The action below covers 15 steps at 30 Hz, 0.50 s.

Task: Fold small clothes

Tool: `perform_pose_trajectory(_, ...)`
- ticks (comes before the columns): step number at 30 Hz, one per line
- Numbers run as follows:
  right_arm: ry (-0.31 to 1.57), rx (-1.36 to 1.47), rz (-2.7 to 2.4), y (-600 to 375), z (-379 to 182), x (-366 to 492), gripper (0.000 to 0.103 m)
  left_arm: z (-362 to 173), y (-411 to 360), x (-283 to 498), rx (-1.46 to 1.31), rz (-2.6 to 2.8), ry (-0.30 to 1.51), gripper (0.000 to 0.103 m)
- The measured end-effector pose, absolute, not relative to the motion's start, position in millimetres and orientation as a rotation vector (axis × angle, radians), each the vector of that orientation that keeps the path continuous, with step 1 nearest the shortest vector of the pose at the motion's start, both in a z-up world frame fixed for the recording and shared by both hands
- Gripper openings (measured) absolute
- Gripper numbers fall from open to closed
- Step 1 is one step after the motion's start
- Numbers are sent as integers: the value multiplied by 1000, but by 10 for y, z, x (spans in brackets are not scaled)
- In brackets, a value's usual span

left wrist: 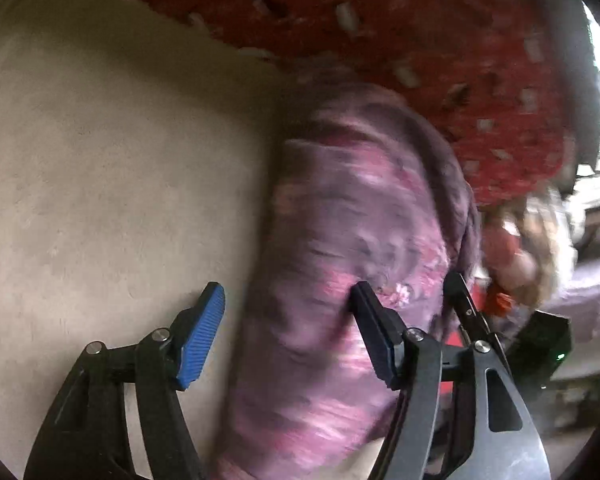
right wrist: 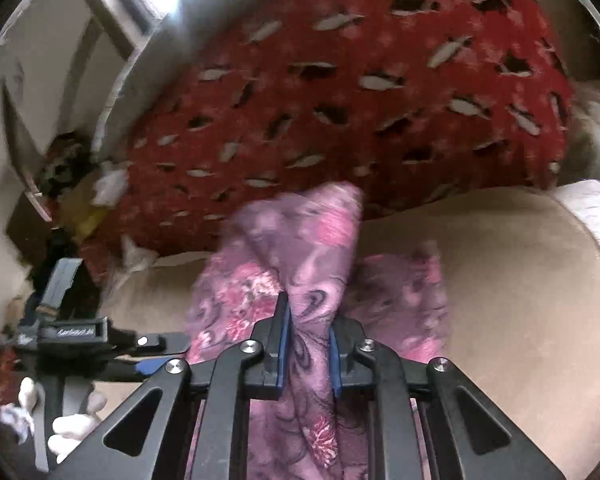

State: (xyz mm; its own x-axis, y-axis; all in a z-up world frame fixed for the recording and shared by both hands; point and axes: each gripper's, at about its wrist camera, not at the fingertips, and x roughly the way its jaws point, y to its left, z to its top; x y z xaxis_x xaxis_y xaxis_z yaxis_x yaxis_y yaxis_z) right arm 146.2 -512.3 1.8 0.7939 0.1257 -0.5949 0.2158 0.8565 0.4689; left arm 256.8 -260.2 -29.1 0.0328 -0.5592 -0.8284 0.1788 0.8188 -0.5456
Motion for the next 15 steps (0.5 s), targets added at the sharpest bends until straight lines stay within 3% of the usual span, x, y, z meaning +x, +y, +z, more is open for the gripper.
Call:
perform_pose_trajectory(3,842,608,-132,-5283,-444,1604,21,-343,-2664,2543,-300,-579,1422,71)
perform_pose_trajectory(5,776,676,-121,-5347,-390,1505,30,-261,-2655,2496,-268,-609,1417,71)
perform_pose_trajectory(9,698,680,-107,-5340,-175,1129,31,-179,-2370,2233,-283,-676,1415,71)
perform_pose_trajectory(13,701,718,-34,-5221,-242,757,42,-325,-2174,1967,-298,-668,1436,71)
perform_pose_trajectory(14,746,709,-37,-5179,-323,751,41,-376,-2148,1913,-310,-666,1441,71)
perform_pose_trajectory(15,809,686,-45,-5106,-423,708,28,-379,-2124,1864,-315,-664,1433,71)
